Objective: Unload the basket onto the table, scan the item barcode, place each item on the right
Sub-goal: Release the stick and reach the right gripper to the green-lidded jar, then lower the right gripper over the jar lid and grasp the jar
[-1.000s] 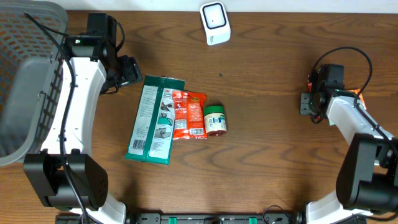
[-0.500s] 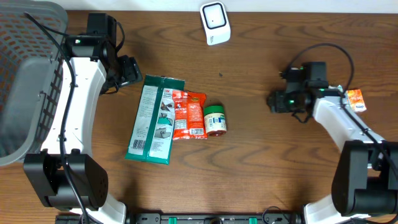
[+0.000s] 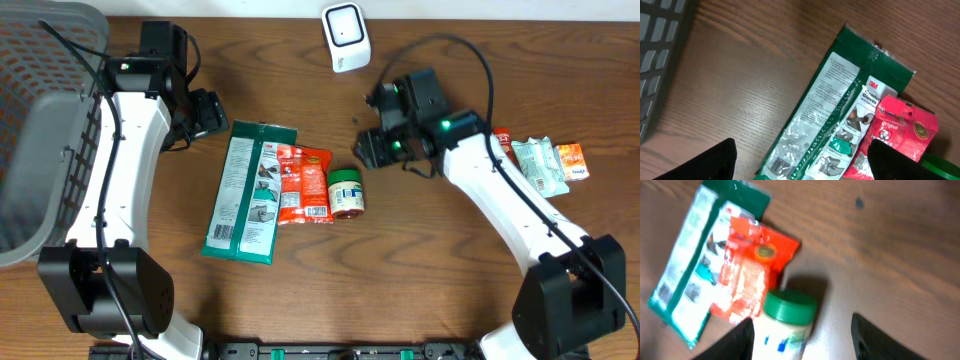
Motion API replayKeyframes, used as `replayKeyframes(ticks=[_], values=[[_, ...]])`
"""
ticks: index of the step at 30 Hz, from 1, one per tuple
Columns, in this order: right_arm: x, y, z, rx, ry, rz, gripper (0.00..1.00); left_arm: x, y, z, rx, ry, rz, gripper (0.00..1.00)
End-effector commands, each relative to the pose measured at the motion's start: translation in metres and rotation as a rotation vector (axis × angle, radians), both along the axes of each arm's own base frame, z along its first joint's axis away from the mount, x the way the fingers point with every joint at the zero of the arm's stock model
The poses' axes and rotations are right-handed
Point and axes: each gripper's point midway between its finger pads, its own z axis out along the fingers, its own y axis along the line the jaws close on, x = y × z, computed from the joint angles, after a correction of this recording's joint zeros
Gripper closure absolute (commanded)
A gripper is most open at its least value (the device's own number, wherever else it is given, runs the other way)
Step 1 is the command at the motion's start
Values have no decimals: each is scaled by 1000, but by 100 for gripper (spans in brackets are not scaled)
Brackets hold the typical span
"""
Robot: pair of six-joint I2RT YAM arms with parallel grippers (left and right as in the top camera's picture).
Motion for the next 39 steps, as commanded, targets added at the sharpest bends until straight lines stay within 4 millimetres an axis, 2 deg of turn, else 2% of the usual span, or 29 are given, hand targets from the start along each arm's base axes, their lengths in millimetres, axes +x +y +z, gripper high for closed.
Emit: replayKeyframes(ticks=[1,4,8,9,11,19,21,24,29,34,39], values=[[7,8,40,-49,-66,-79,40,1,2,7,11,-17,-6,16],[1,15,42,-94,-78,-67,34,1,2,7,11,-17,-6,16],[-10,17,21,-164,-19,-100,29,1,2,7,11,-17,-6,16],[-12,18,14,-189,-8,-94,23,1,2,7,11,-17,-6,16],[-16,22,-2,-220,23,-78,1,1,2,7,11,-17,-6,16],[-27,50,-50,-229,126,-6,1,1,2,7,11,-17,-6,16],[-30,51,-60,-250,148,-1,1,1,2,7,11,-17,-6,16],[-30,50,-77,-254,198,-65,10,1,2,7,11,-17,-7,16],[-29,42,-105,-295,260,-173,12,1,2,7,11,-17,-7,16],[-31,38,-121,-329,286,-189,14,1,2,7,11,-17,-6,16],[-31,28,-117,-357,284,-205,26,1,2,7,11,-17,-6,16]])
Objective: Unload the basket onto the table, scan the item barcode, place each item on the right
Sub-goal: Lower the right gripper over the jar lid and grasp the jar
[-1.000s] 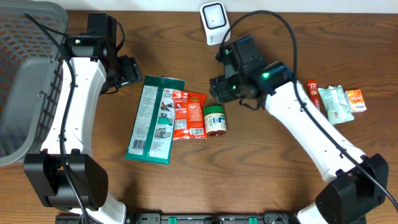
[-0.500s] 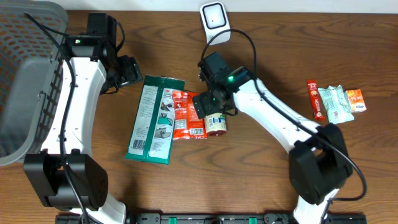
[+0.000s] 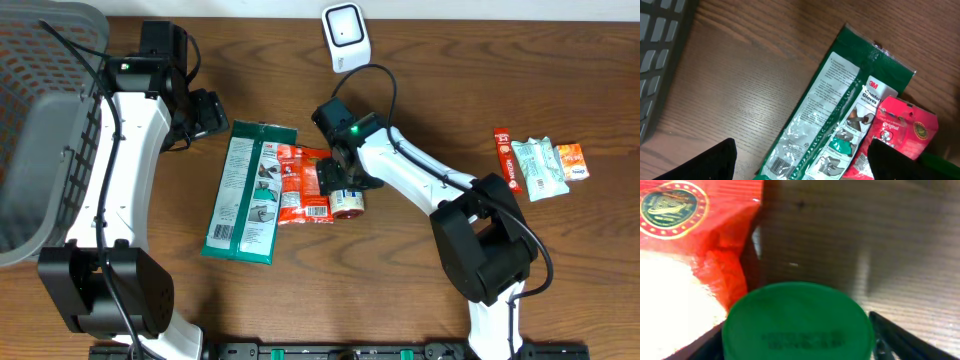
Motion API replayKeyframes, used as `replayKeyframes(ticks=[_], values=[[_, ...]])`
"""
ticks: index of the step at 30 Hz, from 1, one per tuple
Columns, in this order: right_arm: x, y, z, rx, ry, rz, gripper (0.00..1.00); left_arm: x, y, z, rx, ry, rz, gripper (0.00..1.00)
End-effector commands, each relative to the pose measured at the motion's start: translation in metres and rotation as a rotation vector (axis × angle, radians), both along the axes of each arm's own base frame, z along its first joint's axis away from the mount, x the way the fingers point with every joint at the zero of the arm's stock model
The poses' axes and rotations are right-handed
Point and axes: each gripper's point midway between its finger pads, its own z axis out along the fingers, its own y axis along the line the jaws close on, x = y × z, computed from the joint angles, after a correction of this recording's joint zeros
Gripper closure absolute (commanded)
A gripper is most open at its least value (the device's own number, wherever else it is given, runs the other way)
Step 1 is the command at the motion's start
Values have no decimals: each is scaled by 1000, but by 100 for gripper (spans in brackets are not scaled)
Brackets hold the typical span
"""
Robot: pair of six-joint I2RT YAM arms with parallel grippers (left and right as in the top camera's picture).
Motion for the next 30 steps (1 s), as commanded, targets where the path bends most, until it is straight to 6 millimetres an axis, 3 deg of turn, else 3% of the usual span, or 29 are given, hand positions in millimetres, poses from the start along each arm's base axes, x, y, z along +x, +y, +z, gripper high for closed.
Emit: replayKeyframes(ticks=[1,9,18,24,30], values=[[5,-10,5,-34,-20,-28,28,1,2,7,11,-17,-7,16],[11,-22,9,-34,-19,-60,29,1,2,7,11,-17,-7,16],[13,-21,12,-35,-25,-25,33,1,2,7,11,-17,-7,16],[23,-15,39,-5,-91,42,37,1,2,7,11,-17,-7,16],[30,-13,78,43,-189,79,39,1,2,7,11,-17,-7,16]])
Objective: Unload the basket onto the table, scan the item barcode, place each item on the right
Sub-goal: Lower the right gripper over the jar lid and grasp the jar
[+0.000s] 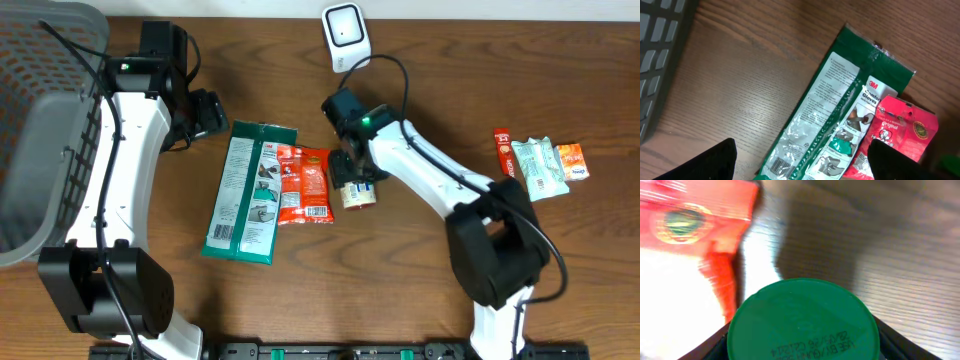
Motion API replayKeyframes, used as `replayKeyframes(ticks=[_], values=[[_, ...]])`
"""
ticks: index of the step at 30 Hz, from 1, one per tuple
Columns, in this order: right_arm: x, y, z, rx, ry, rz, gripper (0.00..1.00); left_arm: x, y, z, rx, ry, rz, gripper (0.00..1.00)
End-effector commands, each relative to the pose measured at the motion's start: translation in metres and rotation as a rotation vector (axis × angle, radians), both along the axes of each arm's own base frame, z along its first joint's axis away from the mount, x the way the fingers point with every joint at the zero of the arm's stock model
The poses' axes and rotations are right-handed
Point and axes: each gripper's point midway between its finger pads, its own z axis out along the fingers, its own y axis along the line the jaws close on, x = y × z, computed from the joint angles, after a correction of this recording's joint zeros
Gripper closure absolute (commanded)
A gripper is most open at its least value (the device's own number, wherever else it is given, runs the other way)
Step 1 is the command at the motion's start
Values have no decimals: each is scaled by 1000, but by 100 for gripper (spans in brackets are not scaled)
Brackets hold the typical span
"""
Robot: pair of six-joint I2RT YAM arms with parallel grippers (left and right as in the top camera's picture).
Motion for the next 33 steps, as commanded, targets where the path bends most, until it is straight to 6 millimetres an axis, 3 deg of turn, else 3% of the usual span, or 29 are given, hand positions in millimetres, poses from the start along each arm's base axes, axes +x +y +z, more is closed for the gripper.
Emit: replayKeyframes(ticks=[1,6,17,21,27,30,33], values=[[15,1,58,52,-142,38,40,1,2,7,11,-17,-6,16],[20,-3,73,39,-198,55,40,1,2,7,11,-17,-6,16],[58,12,54,102,-407,52,58,1,2,7,11,-17,-6,16],[69,12,45,115,-491,32,58,1,2,7,11,-17,-6,16],[82,-9,39,24,-595,-32,56,1,2,7,11,-17,-6,16],[83,-9,37,28,-606,-35,55,1,2,7,11,-17,-7,16],[81,-8,36,34,-596,-30,48,1,2,7,11,-17,-6,16]])
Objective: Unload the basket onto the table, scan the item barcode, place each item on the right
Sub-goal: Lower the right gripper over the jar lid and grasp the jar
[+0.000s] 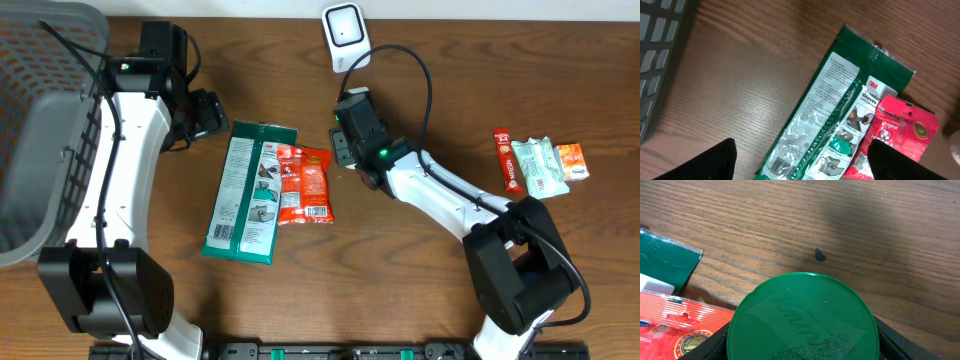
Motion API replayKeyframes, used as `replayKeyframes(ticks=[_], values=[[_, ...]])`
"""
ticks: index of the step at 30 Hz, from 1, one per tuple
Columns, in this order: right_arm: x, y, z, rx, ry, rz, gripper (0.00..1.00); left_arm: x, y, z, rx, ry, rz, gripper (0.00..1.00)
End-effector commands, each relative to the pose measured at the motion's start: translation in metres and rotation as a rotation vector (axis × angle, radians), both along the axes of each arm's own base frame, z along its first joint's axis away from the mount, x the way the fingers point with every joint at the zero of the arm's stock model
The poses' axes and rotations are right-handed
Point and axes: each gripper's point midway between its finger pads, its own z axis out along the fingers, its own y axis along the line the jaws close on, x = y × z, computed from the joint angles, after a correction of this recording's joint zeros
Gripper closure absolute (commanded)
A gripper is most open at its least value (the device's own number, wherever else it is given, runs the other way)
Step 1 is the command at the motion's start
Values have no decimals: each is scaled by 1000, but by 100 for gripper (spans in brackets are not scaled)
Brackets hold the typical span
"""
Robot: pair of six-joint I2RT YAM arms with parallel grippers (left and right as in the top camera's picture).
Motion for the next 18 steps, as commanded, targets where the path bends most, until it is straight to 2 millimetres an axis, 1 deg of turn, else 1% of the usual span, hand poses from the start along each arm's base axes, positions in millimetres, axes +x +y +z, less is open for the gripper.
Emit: replayKeyframes(ticks=[1,3,10,12,14,16,18], values=[[5,-8,8,-15,-30,-25,45,1,2,7,11,-17,-6,16],[1,-7,5,-13,-9,-14,36,1,2,7,11,-17,-7,16],[-6,-11,-2,-36,28,-12,20,1,2,7,11,-17,-6,16],[-7,-11,-2,-41,31,-7,12,1,2,7,11,-17,-6,16],[-6,-11,5,-44,20,4,8,1,2,7,11,-17,-6,16],[-7,-11,18,-37,1,11,2,1,2,7,11,-17,-6,16],[-9,-11,39,-24,-22,22,2,1,2,7,11,-17,-6,16]])
